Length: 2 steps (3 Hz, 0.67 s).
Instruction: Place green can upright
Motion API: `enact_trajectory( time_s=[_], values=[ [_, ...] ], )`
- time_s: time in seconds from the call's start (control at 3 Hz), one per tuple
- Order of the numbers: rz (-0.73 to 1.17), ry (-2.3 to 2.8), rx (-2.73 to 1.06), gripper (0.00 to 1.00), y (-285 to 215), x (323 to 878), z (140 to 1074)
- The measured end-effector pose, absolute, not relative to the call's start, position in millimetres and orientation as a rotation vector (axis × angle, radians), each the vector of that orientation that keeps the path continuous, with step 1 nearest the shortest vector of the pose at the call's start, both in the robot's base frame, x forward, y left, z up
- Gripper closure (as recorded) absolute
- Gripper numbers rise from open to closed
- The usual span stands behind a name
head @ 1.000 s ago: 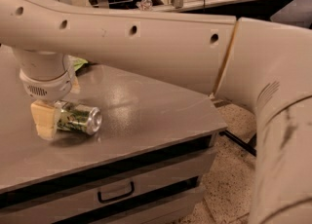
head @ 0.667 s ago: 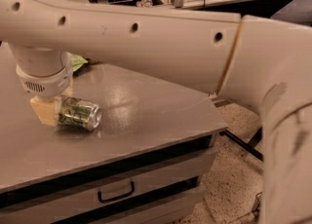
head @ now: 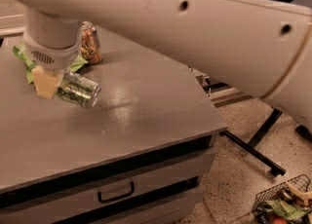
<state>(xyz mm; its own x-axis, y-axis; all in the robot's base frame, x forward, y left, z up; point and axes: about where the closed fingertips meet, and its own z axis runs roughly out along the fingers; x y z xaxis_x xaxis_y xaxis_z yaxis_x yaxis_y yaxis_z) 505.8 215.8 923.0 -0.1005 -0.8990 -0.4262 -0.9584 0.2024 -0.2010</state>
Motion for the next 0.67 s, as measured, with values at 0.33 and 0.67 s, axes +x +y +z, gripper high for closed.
enact_trajectory(
  time_s=[0.33,0.67],
  values=[
    [0.410,1.907,-1.593,1.00,199,542,942],
    [0.739,1.746,-1.383,1.00,164,613,963]
  ],
)
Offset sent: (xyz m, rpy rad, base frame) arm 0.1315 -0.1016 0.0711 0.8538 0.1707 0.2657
